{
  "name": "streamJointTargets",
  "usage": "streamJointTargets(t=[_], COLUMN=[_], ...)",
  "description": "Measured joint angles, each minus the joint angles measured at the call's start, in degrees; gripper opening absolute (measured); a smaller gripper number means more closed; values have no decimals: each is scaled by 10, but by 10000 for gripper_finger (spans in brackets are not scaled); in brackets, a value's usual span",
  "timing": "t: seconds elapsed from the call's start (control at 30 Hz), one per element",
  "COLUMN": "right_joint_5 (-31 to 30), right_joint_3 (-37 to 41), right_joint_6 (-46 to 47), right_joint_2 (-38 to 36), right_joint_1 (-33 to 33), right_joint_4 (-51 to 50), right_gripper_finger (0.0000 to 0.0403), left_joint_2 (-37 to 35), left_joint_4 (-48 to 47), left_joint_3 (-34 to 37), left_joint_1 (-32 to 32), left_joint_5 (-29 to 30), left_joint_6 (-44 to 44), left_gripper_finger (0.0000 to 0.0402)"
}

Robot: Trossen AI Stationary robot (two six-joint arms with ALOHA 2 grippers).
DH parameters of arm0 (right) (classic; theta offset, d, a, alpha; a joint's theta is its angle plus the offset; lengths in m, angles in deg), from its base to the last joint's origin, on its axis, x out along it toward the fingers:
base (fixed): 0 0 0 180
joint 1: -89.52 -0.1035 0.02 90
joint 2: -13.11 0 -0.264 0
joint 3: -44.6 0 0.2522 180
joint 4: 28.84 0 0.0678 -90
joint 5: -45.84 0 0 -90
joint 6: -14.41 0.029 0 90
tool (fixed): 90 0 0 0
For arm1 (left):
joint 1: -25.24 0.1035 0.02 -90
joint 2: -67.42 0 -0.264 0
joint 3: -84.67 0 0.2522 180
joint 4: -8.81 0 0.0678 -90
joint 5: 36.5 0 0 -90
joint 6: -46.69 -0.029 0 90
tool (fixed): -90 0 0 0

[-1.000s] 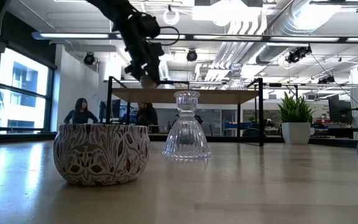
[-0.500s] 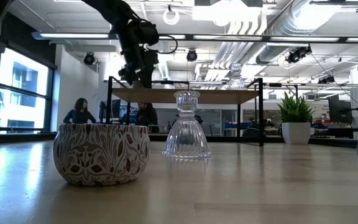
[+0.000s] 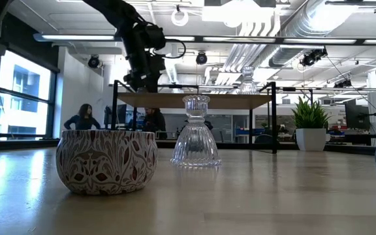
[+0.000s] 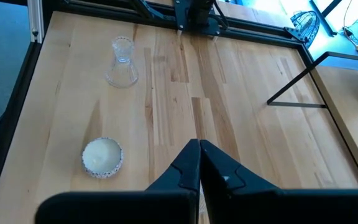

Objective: Pick & Place candle stick holders
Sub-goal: Put the purple patterned scented candle on the shelf, then put the bottom transparent candle holder on the shelf

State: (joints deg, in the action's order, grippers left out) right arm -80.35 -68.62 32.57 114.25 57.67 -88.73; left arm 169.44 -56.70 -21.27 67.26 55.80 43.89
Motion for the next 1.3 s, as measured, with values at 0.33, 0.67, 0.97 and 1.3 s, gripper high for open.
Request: streamJointTargets(t=[0.33, 0.67, 0.97, 1.3], right_joint_5=[0, -3, -4, -13], right_joint_3=[0, 0, 0, 0], right_joint_6=[-1, -2, 0, 0], right_joint_2=[0, 0, 0, 0], right_joint_1=[0, 0, 0, 0], right_joint_4=[-6, -16, -23, -30], right_gripper_finger=[0, 0, 0, 0], left_joint_2=[0, -6, -56, -162], left_joint_4=[-5, -12, -71, -94], left_joint_3=[1, -45, -110, -112], left_joint_1=[0, 0, 0, -4], left_joint_5=[-2, -5, -57, -388], left_joint_6=[-5, -2, 32, 28], left_gripper_finger=[385, 375, 375, 375])
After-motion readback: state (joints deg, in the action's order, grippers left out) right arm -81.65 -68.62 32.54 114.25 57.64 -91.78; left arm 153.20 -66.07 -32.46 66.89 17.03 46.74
